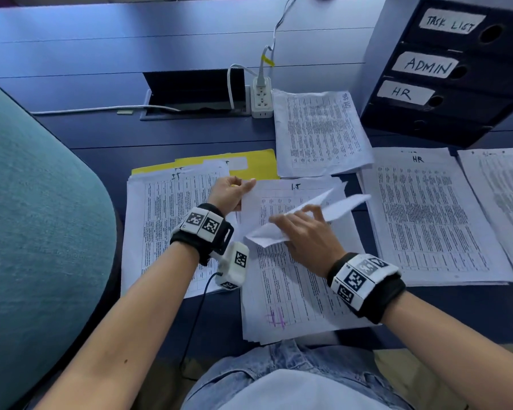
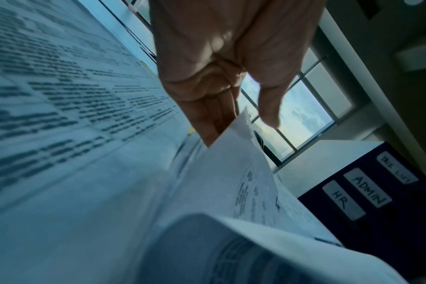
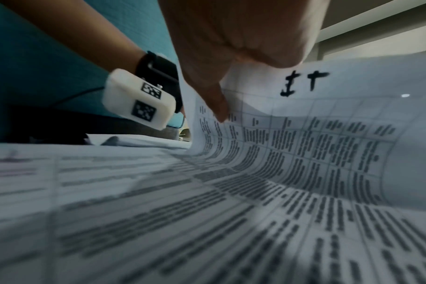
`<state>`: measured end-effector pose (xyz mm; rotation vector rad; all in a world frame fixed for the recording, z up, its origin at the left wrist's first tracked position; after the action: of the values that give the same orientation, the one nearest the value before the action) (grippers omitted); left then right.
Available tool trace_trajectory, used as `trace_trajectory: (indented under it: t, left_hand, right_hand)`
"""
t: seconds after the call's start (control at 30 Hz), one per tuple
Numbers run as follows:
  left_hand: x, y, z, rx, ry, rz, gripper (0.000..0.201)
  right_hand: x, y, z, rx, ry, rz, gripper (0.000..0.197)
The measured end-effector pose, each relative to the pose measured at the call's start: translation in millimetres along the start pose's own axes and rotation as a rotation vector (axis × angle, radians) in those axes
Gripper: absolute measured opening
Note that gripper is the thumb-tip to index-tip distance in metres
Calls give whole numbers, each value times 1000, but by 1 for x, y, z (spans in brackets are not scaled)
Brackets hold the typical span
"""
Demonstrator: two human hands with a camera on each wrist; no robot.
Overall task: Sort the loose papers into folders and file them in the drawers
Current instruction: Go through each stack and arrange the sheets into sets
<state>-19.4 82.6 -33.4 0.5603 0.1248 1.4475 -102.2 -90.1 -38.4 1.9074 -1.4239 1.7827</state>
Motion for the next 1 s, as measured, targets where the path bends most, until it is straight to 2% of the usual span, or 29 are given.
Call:
trace_trajectory:
  t: [0.03,0.07,0.2,0.27,0.3,0.37,0.4,0.43,0.5,0.6,0.7,0.87,1.0]
  left_hand:
    - [0,2,-1,-12,-15,-41,9]
    - [-1,4,-2,-25,-36,-87,8]
    - [-4,9,-4,-70,-99,-276,32]
    - [-5,11,0,-47,-68,-322,44]
    - [-5,13,4,-20,-39,-323,40]
    - [-5,17,13,28,32,-329,20]
    - [-4,18,17,40,63,-330,13]
    - [-4,19,20,40,76,-330,9]
    - [-2,13,21,-8,-45,-282,22]
    - [-4,-5,13,-146,-559,-104,32]
    - [-11,-15,0,-167,-901,-33,39]
    - [-14,-11,-6,-297,-993,36,42]
    - [-12,-6,-2,-461,-978,168,27]
  right_hand:
    - [-1,4,-3,-23,4,-14,54]
    - [-1,5,-4,-47,28,-22,57]
    - [7,-5,2,-118,77,78,20]
    - [10,-13,5,-172,83,91,21]
    - [9,-15,8,-203,84,73,30]
    - [10,-17,12,-285,79,30,55]
    - [11,-17,14,-323,86,4,58]
    - [13,-17,15,-338,95,-14,48]
    - [15,-13,17,-295,124,-27,19]
    - [16,-5,11,-212,120,-68,23]
    - [12,2,4,-200,115,-145,24]
    - [8,7,7,-200,115,-175,25]
    - [5,3,10,-232,56,-174,17]
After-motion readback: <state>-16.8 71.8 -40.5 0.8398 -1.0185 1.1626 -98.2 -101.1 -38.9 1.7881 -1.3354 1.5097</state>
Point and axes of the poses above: each hand's wrist, its own y-axis away from the middle knuckle, its own x-axis out of the back of the hand, z = x × y, the point moved 1 cm from there along -y, towards the middle knuckle, and after that the axes turned 4 degrees about -y, right-handed, at the moved point
